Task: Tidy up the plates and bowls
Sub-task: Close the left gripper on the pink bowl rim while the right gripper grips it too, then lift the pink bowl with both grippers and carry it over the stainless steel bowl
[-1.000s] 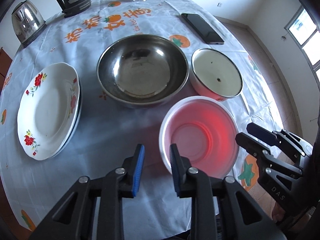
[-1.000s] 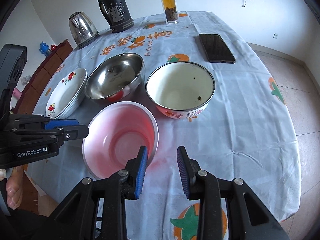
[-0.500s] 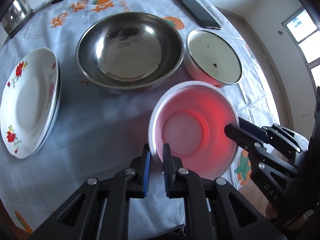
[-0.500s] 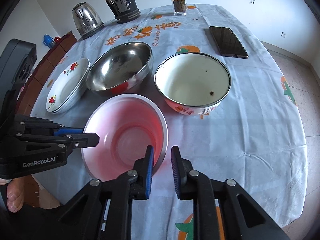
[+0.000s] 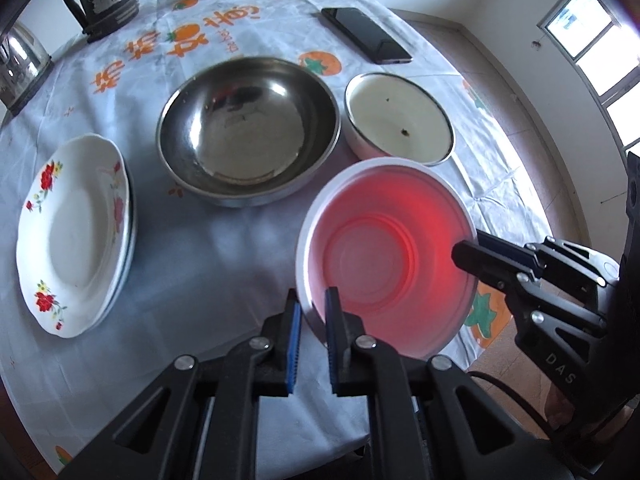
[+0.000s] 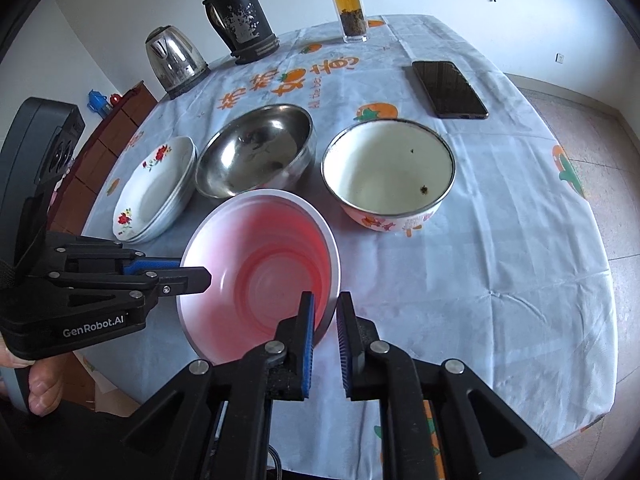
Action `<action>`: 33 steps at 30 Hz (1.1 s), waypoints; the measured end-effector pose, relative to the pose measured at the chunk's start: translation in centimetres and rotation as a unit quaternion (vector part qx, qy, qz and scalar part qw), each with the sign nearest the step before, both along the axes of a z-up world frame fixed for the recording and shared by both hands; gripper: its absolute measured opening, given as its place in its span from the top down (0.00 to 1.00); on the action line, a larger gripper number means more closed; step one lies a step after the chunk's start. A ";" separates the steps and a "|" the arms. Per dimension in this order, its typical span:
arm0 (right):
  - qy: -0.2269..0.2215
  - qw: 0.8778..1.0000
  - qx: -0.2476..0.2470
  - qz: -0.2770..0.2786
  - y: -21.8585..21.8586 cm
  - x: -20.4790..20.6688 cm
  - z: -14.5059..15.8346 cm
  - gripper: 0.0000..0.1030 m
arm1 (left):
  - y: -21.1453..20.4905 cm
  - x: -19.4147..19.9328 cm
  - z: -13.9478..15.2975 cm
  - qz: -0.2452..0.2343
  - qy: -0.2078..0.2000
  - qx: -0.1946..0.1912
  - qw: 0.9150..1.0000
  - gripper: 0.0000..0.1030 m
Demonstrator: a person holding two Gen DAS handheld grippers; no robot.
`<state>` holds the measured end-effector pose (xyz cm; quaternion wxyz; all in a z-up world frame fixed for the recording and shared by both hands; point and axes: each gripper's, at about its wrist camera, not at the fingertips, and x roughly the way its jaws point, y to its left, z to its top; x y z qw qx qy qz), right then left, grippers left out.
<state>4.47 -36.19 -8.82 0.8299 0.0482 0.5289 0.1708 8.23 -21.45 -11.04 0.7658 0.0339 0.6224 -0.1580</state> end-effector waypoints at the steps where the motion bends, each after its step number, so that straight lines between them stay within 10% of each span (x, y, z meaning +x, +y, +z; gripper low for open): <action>1: -0.005 1.000 0.002 -0.001 0.1 0.0 0.4 0.89 | 0.1 -0.1 0.2 0.000 -0.004 0.001 1.000 0.91; 33: -0.066 0.997 0.032 0.024 3.8 4.8 4.4 0.89 | 4.8 3.2 4.0 0.044 -0.055 0.010 0.997 0.91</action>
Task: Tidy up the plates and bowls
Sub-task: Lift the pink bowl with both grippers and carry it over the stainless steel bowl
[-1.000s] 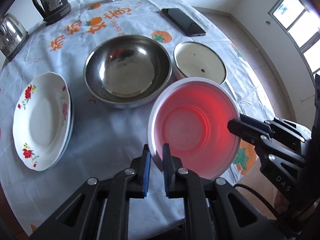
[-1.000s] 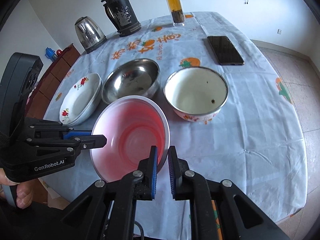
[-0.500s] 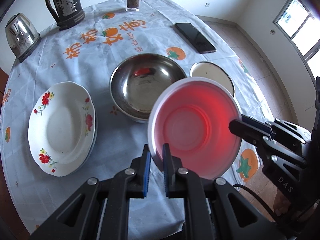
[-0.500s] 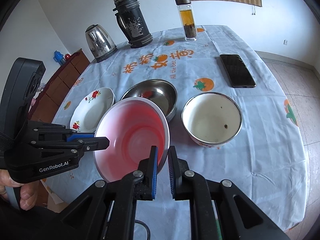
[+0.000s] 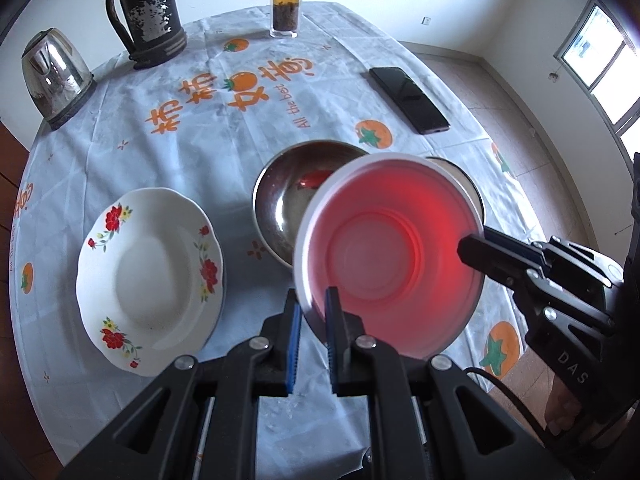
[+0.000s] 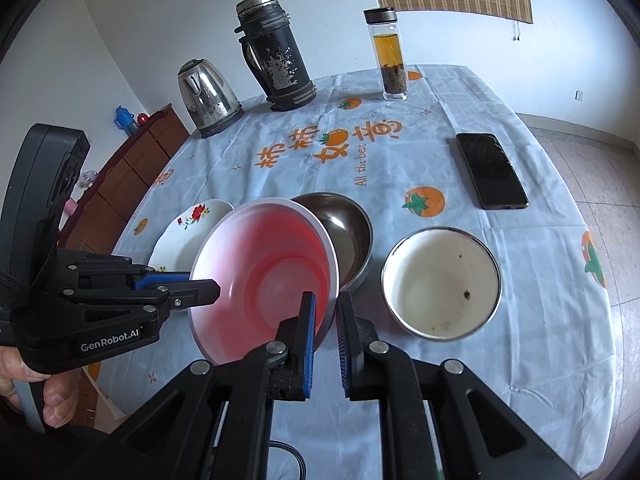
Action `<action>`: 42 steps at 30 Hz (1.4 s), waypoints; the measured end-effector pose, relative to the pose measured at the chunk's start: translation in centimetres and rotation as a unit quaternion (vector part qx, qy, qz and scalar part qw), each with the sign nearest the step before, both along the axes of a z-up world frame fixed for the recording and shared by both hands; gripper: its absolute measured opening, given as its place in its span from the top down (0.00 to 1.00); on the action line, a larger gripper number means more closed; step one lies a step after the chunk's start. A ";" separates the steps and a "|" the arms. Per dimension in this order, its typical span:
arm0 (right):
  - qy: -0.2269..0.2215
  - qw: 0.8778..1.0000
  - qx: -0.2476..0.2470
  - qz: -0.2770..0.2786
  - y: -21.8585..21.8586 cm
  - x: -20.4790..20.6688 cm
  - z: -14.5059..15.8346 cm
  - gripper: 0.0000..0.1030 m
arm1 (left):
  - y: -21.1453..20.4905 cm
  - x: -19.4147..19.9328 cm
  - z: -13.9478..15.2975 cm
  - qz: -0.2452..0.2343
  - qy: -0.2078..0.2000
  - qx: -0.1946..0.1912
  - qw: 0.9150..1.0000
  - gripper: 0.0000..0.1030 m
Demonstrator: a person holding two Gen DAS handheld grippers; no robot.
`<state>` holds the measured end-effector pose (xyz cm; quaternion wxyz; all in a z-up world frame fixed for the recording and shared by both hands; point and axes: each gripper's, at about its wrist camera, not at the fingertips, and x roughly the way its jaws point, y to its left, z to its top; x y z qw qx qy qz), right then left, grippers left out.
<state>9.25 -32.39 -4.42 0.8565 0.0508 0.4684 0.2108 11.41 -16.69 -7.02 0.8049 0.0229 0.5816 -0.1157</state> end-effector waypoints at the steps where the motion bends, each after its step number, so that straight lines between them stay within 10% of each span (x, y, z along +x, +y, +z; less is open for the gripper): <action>1: -0.001 1.000 0.000 0.000 0.1 0.2 0.1 0.89 | 0.1 0.2 0.0 0.001 -0.001 0.001 1.000 0.91; 42: 0.023 1.000 -0.020 -0.007 1.3 7.2 -1.8 0.89 | 0.8 6.4 -1.4 0.016 0.024 -0.005 1.000 0.91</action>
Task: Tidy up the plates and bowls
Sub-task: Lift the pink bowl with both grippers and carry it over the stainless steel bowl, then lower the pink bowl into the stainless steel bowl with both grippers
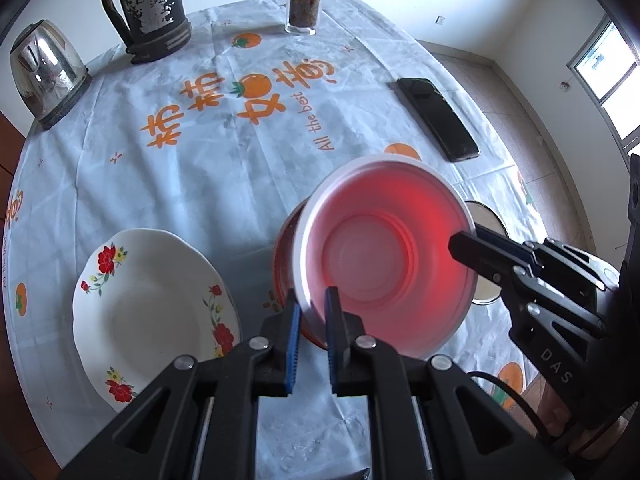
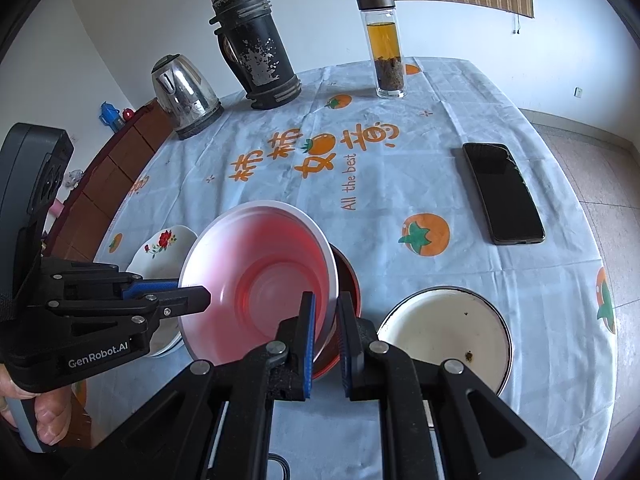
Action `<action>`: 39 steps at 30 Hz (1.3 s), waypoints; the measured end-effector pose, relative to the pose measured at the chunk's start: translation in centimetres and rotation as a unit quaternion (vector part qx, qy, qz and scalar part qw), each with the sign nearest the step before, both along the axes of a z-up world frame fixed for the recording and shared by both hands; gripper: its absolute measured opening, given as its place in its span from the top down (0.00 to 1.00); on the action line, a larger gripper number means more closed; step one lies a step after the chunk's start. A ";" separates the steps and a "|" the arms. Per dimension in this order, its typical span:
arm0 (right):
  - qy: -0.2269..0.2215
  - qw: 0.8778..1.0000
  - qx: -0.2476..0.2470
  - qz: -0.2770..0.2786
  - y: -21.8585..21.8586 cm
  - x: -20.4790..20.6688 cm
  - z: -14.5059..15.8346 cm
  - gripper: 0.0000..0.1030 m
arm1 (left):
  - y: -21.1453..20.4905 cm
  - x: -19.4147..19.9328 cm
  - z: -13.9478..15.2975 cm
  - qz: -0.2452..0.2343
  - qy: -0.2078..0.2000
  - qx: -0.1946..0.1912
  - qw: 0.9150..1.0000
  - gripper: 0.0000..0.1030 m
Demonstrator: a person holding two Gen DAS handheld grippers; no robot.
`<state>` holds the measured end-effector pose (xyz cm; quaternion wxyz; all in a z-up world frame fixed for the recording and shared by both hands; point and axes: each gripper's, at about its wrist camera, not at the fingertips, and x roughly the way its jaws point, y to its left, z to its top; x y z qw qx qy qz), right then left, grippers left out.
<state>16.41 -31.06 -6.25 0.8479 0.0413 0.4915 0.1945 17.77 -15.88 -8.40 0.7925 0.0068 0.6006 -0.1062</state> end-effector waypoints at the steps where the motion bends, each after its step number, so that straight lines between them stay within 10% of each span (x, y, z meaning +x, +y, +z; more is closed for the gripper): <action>1: 0.002 1.000 -0.001 0.000 0.0 0.1 -0.1 0.89 | 0.0 0.0 -0.1 -0.001 0.001 0.000 1.000 0.91; 39: 0.032 0.999 -0.014 0.007 0.5 1.1 -1.7 0.89 | 0.2 0.4 -2.5 0.003 0.034 0.001 0.999 0.90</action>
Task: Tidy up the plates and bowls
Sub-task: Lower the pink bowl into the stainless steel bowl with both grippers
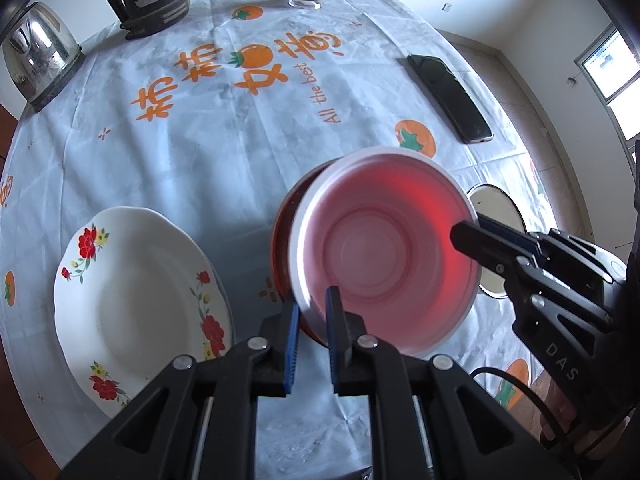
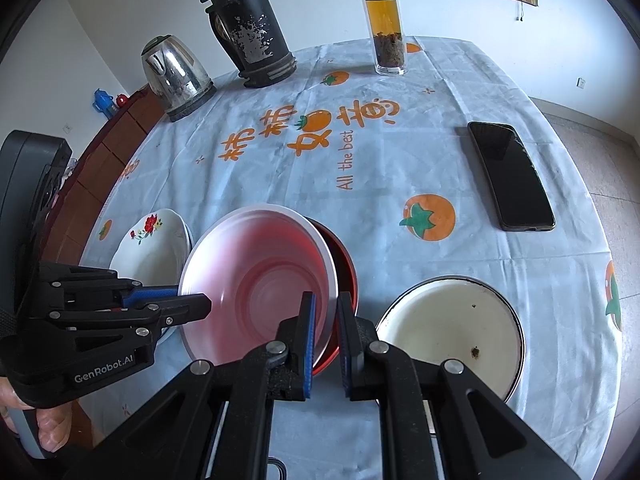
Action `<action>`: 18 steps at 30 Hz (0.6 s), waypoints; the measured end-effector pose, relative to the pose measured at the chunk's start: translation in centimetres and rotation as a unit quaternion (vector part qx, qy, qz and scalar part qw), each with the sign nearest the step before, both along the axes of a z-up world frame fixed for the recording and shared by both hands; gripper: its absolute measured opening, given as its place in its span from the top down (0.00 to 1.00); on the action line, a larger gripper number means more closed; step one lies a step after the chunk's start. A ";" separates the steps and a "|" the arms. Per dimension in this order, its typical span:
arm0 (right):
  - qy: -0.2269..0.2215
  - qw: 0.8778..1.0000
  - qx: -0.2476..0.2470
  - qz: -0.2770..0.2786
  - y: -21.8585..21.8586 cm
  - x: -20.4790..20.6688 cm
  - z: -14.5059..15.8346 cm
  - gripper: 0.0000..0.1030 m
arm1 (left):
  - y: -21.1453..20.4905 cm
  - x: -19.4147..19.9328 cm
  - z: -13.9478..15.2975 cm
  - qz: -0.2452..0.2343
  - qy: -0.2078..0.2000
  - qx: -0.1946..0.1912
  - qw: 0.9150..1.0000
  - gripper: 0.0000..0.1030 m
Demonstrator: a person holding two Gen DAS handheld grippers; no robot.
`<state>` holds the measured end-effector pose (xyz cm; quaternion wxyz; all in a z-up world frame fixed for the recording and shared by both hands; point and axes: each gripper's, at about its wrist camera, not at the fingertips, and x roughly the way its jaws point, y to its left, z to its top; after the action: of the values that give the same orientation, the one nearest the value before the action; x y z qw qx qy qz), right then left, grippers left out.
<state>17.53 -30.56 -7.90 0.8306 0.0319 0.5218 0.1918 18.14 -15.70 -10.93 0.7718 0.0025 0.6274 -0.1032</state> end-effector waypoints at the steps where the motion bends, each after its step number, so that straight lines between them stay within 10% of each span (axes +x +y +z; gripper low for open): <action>1: 0.000 1.000 0.000 0.000 0.0 0.0 0.0 0.89 | 0.0 0.0 0.0 0.000 0.000 0.000 1.000 0.90; 18: 0.009 1.000 -0.004 0.005 0.1 0.2 -0.4 0.89 | -0.1 0.0 -0.1 -0.001 -0.002 0.009 1.000 0.90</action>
<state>17.77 -30.44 -8.31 0.8251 0.0275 0.5302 0.1932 18.14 -15.83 -11.05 0.7729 0.0101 0.6268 -0.0982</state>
